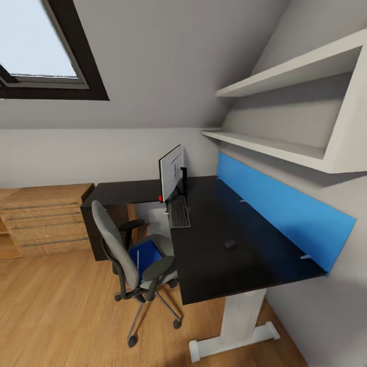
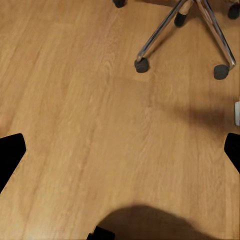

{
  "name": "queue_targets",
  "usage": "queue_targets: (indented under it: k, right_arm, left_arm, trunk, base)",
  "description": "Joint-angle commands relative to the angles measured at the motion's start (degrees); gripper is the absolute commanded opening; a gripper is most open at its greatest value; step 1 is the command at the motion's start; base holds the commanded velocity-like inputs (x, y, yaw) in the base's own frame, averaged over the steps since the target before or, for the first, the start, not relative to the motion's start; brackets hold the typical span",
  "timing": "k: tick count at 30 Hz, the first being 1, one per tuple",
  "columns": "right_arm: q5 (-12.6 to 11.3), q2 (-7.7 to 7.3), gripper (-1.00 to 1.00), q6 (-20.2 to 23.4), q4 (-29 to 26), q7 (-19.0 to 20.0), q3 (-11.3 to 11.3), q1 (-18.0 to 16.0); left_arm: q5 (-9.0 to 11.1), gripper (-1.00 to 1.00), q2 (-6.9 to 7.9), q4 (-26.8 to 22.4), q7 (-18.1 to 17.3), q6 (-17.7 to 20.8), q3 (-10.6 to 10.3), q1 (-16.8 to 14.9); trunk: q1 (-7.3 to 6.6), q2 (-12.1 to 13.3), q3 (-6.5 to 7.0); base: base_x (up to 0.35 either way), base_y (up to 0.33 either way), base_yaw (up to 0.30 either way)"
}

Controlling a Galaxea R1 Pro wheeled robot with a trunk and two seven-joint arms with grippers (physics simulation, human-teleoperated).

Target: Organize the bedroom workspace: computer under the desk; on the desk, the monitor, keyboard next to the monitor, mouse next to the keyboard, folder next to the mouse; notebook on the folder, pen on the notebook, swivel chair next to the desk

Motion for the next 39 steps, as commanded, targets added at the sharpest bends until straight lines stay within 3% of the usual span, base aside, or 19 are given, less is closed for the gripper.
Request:
queue_targets:
  k: [1, 11, 19, 39]
  right_arm:
    - [-0.07, 0.02, 1.0, -0.36, 0.13, 0.02, -0.14, -0.03]
    - [0.21, -0.06, 1.0, -1.19, 0.6, 0.03, -0.16, -0.04]
    - [0.34, -0.4, 1.0, -1.25, 0.62, 0.1, -0.13, -0.04]
    - [0.38, -0.86, 1.0, -1.25, 0.69, 0.1, 0.02, -0.04]
  left_arm:
    - [0.06, 1.0, -0.02, 0.11, -0.05, -0.72, 0.03, -0.02]
    - [0.03, 1.0, -0.07, 1.43, -0.08, -3.16, -0.08, -0.02]
    - [0.02, 1.0, -0.07, 1.52, -0.08, -3.2, -0.08, -0.02]
    - [-0.01, 1.0, -0.22, 1.4, -0.06, -3.5, -0.02, -0.02]
  trunk:
    - [0.0, -0.04, -0.06]
    - [0.0, -0.04, -0.12]
    - [0.0, -0.04, -0.48]
    - [0.0, -0.04, -1.11]
  base:
    - [0.0, 0.0, 0.29]
    - [0.0, 0.007, 0.285]
    - [-0.039, 0.241, 0.212]
    - [-0.047, 0.262, 0.047]
